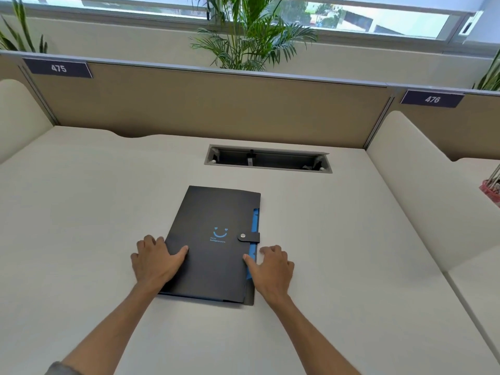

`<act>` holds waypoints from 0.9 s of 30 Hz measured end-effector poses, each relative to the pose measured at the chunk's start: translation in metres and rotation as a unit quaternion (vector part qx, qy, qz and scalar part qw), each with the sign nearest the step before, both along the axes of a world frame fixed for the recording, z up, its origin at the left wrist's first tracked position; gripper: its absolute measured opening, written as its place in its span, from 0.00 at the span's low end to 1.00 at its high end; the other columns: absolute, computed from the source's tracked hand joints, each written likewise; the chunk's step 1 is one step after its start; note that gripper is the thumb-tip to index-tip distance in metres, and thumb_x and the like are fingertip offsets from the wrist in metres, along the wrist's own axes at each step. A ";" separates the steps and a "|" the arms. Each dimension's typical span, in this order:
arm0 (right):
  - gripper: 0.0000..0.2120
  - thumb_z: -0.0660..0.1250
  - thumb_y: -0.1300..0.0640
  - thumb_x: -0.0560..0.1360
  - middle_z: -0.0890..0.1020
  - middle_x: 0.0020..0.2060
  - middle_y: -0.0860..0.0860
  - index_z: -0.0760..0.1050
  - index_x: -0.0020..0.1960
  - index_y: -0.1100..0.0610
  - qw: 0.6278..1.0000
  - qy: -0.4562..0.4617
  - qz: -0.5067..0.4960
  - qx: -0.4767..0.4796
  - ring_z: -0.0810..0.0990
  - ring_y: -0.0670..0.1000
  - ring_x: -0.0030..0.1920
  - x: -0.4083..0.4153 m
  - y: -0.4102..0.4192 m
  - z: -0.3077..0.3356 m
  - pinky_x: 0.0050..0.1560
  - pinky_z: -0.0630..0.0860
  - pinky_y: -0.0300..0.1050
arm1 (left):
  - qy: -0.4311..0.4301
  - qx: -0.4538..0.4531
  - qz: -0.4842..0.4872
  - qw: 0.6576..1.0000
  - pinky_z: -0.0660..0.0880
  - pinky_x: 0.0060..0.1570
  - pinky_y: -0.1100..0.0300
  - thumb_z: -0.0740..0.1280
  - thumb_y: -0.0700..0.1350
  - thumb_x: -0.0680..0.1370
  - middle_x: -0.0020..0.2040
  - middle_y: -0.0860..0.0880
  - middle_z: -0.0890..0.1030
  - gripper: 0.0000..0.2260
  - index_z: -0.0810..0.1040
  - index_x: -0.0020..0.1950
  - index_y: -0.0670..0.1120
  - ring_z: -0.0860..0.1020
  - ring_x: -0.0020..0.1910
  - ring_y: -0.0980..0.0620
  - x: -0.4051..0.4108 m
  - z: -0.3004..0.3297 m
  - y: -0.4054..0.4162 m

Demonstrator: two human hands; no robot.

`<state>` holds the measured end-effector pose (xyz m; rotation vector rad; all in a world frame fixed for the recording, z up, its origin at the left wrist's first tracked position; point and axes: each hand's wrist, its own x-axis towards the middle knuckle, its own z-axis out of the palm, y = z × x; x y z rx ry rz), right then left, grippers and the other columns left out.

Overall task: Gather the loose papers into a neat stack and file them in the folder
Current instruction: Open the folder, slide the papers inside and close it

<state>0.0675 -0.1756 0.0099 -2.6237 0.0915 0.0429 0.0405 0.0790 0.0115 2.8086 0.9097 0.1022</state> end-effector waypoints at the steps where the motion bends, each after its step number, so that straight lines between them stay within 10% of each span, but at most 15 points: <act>1: 0.25 0.64 0.36 0.73 0.78 0.59 0.48 0.77 0.61 0.52 1.000 0.013 -0.006 0.014 0.74 0.51 0.61 0.000 0.003 0.002 0.61 0.67 0.48 | 0.003 -0.011 0.000 1.000 0.69 0.56 0.47 0.63 0.66 0.71 0.59 0.44 0.75 0.29 0.77 0.59 0.44 0.70 0.62 0.43 0.000 0.000 0.002; 13: 0.25 0.73 0.59 0.72 0.76 0.60 0.53 0.66 0.64 0.53 0.924 0.126 -0.036 0.360 0.77 0.52 0.57 0.014 0.016 0.013 0.57 0.77 0.47 | -0.138 -0.465 0.094 0.869 0.73 0.42 0.57 0.71 0.34 0.70 0.50 0.44 0.81 0.18 0.74 0.58 0.42 0.77 0.44 0.49 0.011 0.011 0.028; 27: 0.24 0.75 0.58 0.72 0.76 0.53 0.47 0.69 0.65 0.55 0.925 0.066 0.031 0.373 0.78 0.44 0.46 0.079 0.090 0.061 0.37 0.73 0.30 | -0.227 -0.484 0.108 0.838 0.72 0.37 0.58 0.68 0.33 0.67 0.39 0.49 0.81 0.19 0.78 0.57 0.40 0.76 0.40 0.49 0.062 0.051 0.115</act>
